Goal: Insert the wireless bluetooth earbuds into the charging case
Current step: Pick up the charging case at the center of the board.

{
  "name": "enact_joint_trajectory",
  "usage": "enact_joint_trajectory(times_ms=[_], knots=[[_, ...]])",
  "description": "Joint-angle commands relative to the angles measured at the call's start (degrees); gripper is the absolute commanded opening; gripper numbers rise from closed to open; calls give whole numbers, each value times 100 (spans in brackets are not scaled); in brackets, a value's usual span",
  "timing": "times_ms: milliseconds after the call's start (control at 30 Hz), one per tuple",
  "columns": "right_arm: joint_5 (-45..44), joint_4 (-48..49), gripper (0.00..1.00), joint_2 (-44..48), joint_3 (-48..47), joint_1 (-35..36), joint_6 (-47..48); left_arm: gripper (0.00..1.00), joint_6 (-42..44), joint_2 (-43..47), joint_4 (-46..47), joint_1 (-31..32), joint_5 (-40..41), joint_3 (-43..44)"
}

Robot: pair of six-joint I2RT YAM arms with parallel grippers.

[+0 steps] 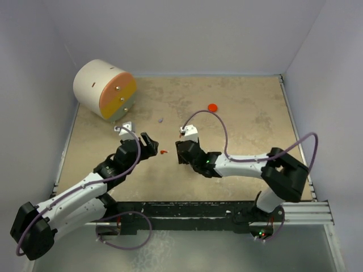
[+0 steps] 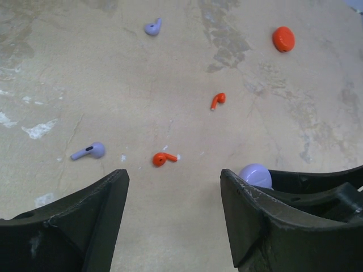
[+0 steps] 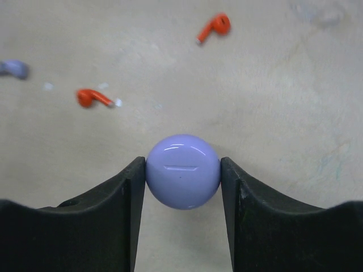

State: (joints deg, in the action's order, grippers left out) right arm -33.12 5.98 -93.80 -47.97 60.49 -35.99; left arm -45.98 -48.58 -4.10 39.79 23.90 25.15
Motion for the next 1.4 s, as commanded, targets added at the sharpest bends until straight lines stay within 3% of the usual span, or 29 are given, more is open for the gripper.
enact_joint_trajectory(times_ms=[0,233,333,667,967,1367], knots=[[476,1975,0,839,269,33,1550,63,-356,88,406,11,-397,356],[1880,3847,0,1177,732,28,2534,55,-770,-140,1743,-106,-1161,129],[2128,4108,0,1178,831,28,2762,50,-907,-188,2192,-159,-1417,15],[2802,4817,0,1522,1422,29,2953,47,-1237,-40,3322,-343,-1773,-555],[2855,4750,0,1487,1390,24,3071,46,-1286,78,4159,-349,-2062,-1010],[2986,4725,0,1369,1277,19,3082,45,-1203,177,4340,-349,-2400,-1173]])
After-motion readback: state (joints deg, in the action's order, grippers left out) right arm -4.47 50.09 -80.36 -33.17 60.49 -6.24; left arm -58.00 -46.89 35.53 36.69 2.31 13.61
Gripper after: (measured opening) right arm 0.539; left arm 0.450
